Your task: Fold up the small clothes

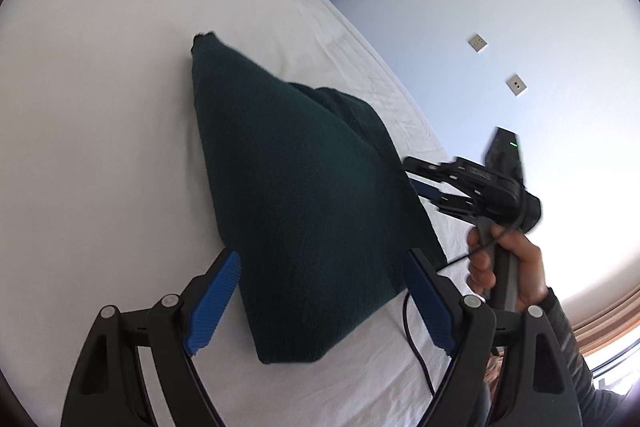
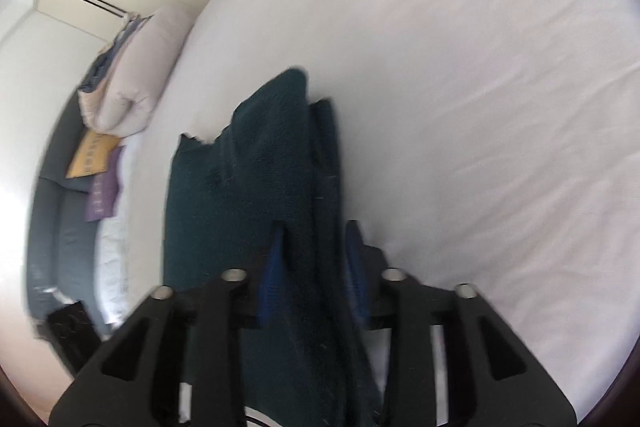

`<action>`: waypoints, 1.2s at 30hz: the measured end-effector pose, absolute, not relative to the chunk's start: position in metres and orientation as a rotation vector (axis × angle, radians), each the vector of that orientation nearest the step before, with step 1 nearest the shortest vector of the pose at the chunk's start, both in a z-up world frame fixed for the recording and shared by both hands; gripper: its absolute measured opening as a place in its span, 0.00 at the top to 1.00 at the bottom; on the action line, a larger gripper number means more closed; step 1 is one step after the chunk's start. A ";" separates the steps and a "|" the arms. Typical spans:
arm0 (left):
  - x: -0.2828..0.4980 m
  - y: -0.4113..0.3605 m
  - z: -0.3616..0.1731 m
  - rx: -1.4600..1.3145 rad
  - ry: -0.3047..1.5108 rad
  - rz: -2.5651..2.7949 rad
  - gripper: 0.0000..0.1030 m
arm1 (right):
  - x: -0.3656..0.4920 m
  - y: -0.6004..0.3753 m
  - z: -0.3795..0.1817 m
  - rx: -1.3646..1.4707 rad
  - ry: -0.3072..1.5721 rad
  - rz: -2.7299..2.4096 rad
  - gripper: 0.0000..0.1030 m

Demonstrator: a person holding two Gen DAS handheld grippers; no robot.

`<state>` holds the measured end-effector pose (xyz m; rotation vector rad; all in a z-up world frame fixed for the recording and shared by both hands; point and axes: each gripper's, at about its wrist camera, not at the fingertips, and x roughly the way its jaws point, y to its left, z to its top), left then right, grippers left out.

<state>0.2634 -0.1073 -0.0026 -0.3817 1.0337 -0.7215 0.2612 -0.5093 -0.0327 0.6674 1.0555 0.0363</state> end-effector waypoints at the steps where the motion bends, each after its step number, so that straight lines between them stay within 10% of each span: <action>1: 0.267 -0.109 0.001 -0.369 1.023 -0.716 0.19 | 0.250 -0.508 -0.021 0.634 1.008 -0.006 0.46; 13: 0.316 -0.156 0.005 -0.154 0.971 -0.675 0.55 | 0.192 -0.448 -0.015 0.468 1.006 0.120 0.50; 19: 0.340 -0.174 -0.020 -0.101 1.011 -0.627 0.71 | 0.196 -0.475 -0.047 0.483 1.043 0.066 1.00; 36: 0.300 -0.166 -0.007 -0.053 0.911 -0.611 0.76 | 0.180 -0.480 -0.034 0.475 0.935 0.072 0.96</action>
